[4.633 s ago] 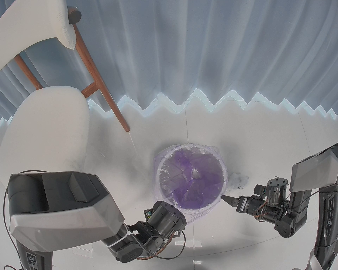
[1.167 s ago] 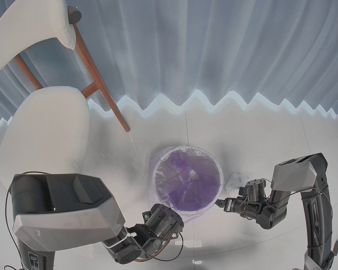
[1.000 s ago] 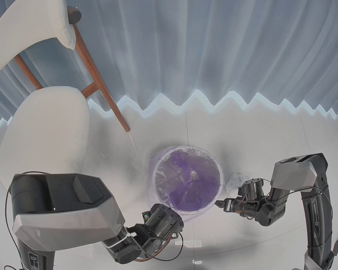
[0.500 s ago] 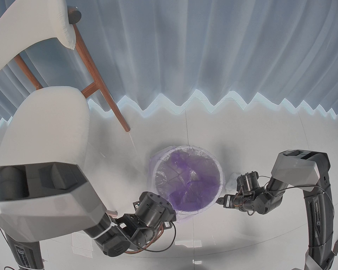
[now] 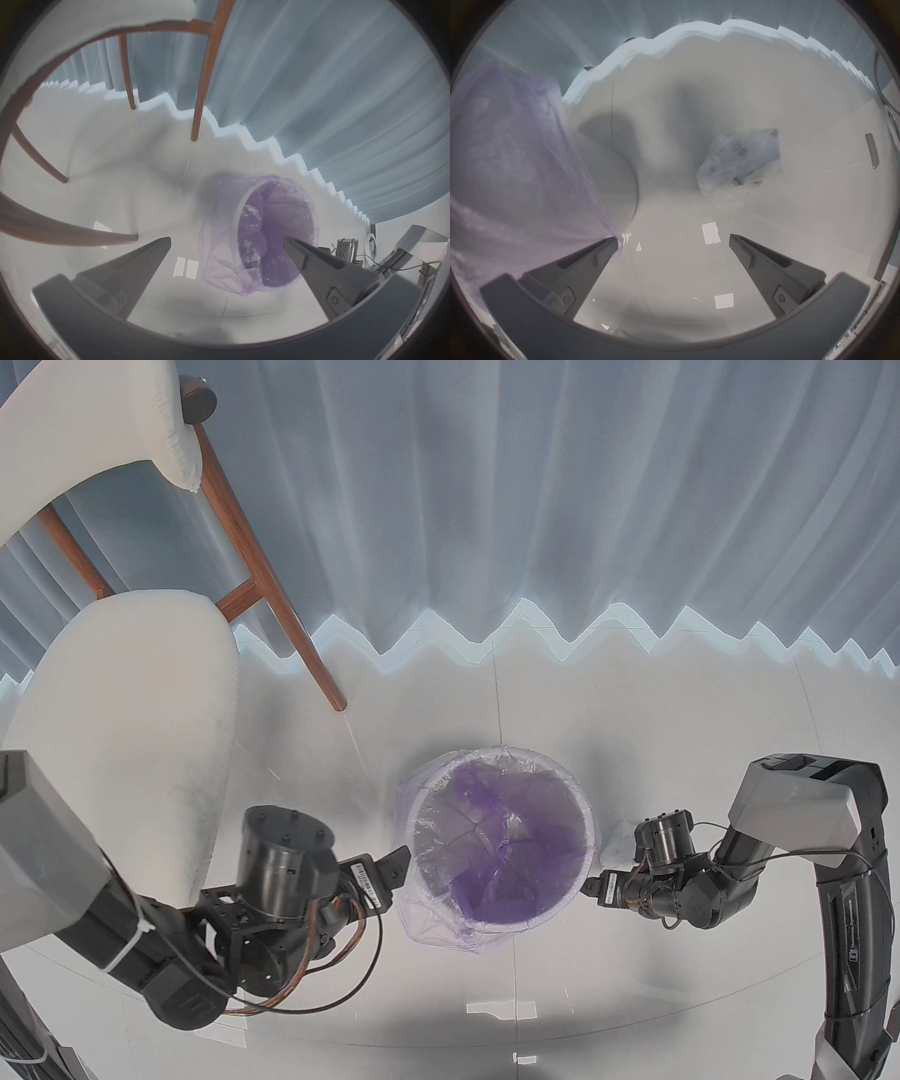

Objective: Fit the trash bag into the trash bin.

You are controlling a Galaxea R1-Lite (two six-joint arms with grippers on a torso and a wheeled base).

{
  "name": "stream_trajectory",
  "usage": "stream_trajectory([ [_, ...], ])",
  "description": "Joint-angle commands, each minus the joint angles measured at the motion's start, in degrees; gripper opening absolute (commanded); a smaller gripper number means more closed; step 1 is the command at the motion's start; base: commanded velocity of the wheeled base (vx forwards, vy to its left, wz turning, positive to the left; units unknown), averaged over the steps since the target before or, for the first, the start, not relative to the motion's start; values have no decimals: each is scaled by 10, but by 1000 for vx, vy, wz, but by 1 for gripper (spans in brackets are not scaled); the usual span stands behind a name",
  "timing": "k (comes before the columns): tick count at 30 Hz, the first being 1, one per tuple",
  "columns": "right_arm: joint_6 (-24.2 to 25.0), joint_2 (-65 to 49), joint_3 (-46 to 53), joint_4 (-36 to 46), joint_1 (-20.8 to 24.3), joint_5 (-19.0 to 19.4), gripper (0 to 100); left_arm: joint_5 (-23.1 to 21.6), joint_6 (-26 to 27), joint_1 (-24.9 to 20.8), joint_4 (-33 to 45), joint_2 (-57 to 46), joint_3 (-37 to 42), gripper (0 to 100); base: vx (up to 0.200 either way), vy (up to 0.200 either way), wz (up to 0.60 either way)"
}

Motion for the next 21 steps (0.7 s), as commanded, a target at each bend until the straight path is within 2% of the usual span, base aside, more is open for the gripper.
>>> stream_trajectory([
  [1,-1,-93,158,-84,17,2,100,-2,39,-9,-111,-97,154,100,0,0,0],
  [6,1,-142,241,-129,25,4,100,-1,43,-16,-173,-101,206,100,0,0,0],
  [10,4,-201,318,-175,32,19,100,-2,55,-19,-244,-101,241,100,0,0,0],
  [21,-1,-403,457,-182,10,31,100,-13,124,-30,-371,-118,262,100,0,0,0],
])
